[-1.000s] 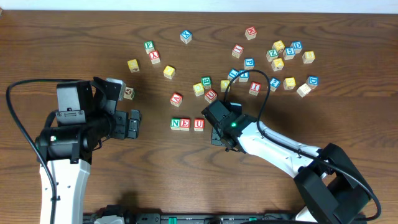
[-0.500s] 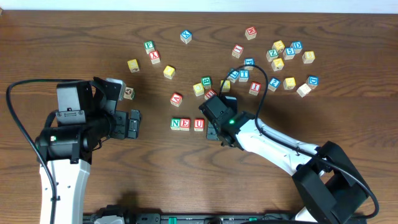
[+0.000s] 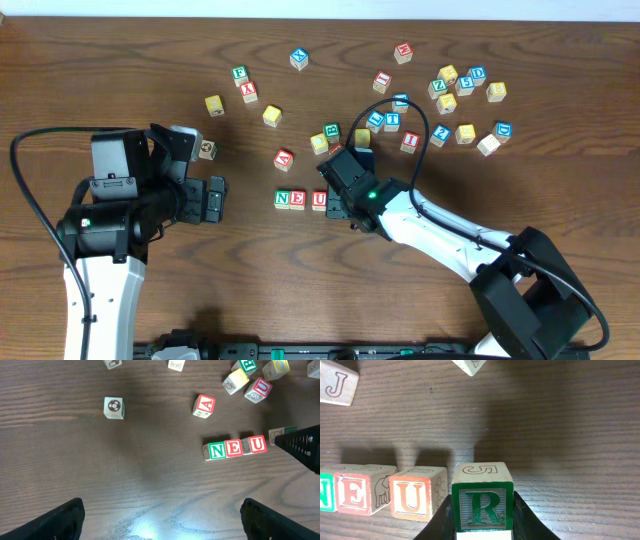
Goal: Spell out NEURIPS
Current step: 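Lower the green R block to the right of the U block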
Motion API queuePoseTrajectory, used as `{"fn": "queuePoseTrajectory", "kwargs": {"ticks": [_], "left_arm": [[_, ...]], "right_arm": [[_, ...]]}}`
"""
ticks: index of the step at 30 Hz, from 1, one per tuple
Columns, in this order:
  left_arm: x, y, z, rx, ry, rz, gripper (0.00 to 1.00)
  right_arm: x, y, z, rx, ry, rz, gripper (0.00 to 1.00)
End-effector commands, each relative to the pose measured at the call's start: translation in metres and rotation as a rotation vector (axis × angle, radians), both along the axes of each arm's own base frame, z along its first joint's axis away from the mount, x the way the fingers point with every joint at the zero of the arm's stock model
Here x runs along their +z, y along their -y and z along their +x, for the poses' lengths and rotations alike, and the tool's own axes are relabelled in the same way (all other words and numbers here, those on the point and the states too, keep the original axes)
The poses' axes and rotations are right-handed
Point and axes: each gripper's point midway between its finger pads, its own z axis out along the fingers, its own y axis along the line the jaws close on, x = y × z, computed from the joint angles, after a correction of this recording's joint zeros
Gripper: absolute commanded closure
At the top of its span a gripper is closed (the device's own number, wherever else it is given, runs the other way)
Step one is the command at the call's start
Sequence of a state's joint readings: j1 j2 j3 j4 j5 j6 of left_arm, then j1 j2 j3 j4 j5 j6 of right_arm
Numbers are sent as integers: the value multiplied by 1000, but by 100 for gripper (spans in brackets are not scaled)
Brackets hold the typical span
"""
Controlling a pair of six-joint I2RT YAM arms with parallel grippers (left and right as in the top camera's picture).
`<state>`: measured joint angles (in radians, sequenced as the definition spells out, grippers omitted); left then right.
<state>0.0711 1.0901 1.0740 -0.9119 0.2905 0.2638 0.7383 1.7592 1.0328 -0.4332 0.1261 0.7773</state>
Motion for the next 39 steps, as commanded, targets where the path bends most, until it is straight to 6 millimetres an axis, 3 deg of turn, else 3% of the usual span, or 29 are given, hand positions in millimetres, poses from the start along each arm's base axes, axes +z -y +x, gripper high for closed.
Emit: {"fn": "queuePoseTrajectory", "kwargs": {"ticks": [1,19,39], "left_arm": [[10,1,2,-12,30,-1,2],[10,1,2,-12,30,-1,2],[10,1,2,-12,30,-1,2]], "right_arm": [[2,-11,1,49,13,2,99],[0,-27,-7,123,13,18,99],[-5,-27,-19,62,-29,20,99]]}}
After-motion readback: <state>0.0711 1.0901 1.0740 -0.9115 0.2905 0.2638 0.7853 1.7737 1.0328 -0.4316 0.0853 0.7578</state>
